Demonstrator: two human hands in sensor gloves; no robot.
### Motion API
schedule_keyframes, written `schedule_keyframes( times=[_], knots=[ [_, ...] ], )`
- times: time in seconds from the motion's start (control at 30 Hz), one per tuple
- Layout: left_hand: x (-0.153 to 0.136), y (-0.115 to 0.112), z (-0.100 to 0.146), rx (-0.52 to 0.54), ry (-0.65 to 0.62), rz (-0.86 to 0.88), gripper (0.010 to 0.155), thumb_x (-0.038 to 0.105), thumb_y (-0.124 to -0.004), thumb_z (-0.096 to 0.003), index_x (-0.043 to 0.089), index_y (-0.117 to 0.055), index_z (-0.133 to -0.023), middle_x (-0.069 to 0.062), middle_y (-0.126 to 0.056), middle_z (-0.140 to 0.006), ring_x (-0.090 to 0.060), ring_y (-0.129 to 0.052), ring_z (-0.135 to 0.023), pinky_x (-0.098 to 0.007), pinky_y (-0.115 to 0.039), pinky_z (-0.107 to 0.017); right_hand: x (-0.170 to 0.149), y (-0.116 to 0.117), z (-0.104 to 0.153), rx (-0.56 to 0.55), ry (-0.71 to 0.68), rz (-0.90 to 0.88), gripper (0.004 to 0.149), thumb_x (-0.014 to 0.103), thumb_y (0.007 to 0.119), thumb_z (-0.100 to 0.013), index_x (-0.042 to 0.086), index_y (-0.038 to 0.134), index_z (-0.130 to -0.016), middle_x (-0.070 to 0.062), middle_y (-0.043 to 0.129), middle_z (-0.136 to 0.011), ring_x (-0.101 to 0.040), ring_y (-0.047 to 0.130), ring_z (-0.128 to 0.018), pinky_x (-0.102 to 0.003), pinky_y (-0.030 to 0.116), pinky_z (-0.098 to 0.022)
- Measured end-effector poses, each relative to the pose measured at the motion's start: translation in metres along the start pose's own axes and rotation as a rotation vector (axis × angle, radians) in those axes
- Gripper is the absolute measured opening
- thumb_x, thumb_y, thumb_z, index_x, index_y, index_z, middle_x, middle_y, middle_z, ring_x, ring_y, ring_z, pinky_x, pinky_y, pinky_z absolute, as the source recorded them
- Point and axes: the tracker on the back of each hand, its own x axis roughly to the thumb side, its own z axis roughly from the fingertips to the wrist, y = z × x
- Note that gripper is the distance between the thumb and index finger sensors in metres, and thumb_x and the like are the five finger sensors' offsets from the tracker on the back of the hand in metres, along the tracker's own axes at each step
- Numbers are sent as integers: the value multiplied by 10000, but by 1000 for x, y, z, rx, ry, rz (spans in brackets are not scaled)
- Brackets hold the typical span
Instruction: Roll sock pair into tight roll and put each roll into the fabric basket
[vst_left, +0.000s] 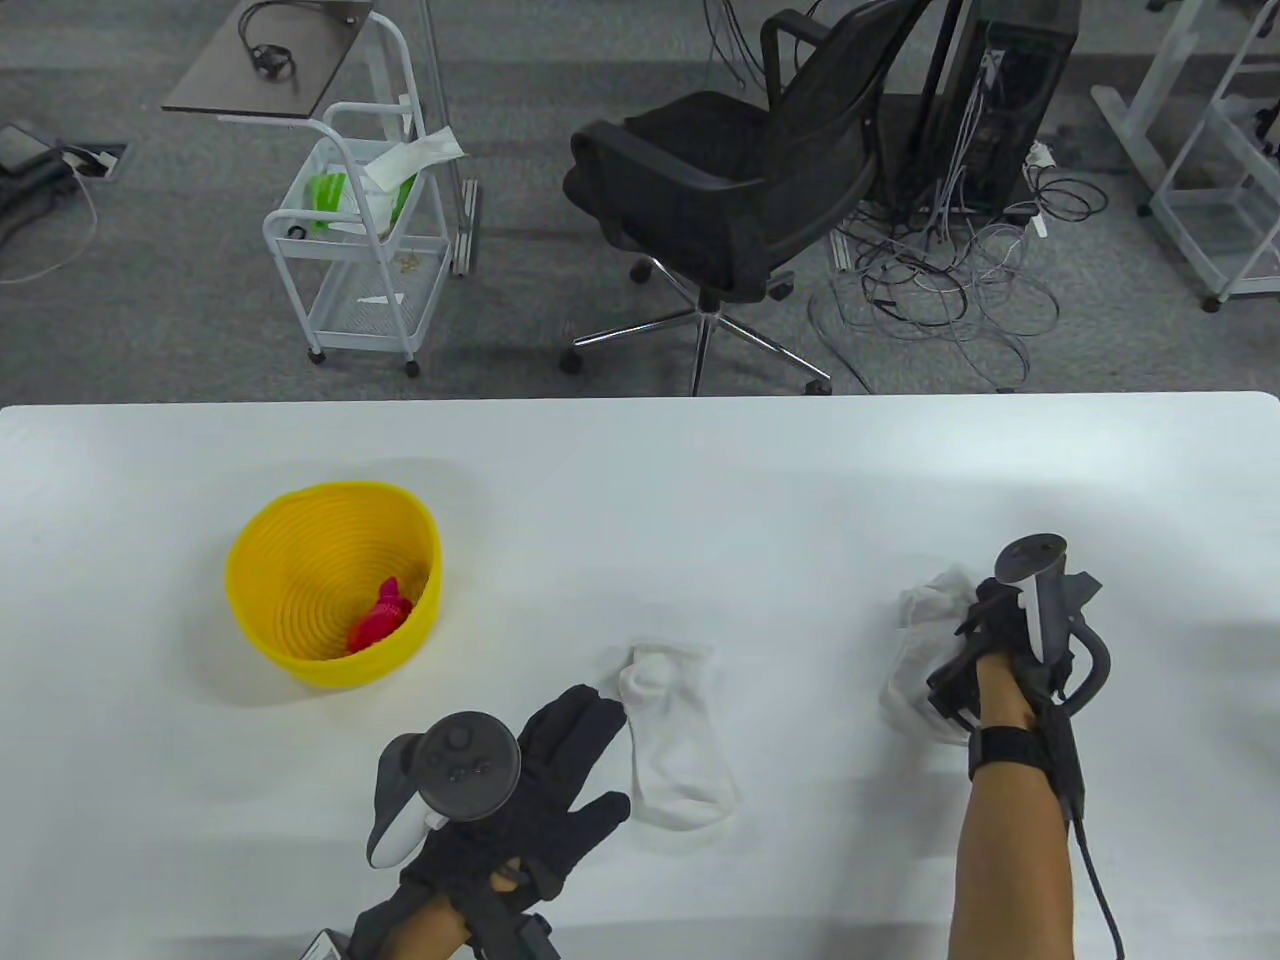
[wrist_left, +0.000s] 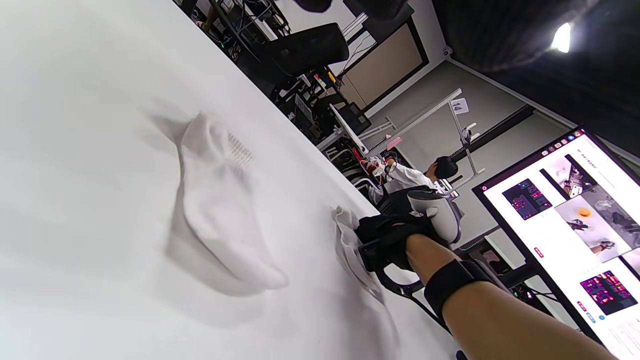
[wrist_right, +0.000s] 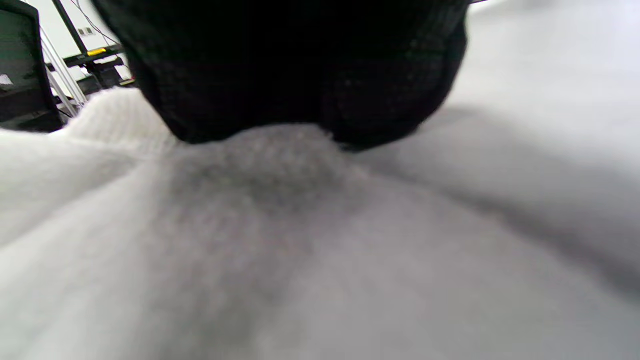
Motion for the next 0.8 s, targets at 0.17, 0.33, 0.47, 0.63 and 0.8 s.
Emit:
schedule_keyframes(
  times=[0.17,0.33,0.47,0.63,0.8],
  knots=[
    [-1,0,-1,1,5,-10,765,594,-695,-405,367,-383,-1065,-10,-281,-1183,-299,-318,-1122,-533,-347,-762,-7,-7,5,30,-33,-86,390,360,922,-382,330,873,-767,49,933,-798,-23,1017,-514,-321,944,-369],
    [-2,5,-1,22,9,-18,764,592,-696,-406,364,-386,-1065,-12,-285,-1183,-300,-320,-1122,-534,-347,-762,-7,-32,26,11,-118,-145,402,358,918,-383,321,860,-779,43,931,-794,-24,1020,-491,-318,944,-348],
    [-4,7,0,29,9,-8,763,592,-696,-406,364,-388,-1065,-11,-285,-1183,-302,-320,-1121,-536,-349,-761,-2,-53,52,-1,-205,-177,403,356,917,-383,313,861,-779,34,934,-786,-25,1021,-480,-320,943,-338],
    [-8,12,1,47,19,-4,763,592,-697,-404,366,-388,-1064,-11,-287,-1184,-301,-322,-1122,-536,-350,-761,7,-80,93,8,-330,-246,404,355,919,-384,308,860,-781,26,939,-778,-29,1024,-470,-319,943,-328],
    [-14,18,2,63,38,18,761,591,-697,-405,366,-389,-1064,-11,-288,-1183,-301,-322,-1122,-536,-350,-762,17,-103,137,16,-472,-297,403,353,917,-386,310,860,-783,28,935,-782,-31,1022,-475,-323,940,-330]
  ],
)
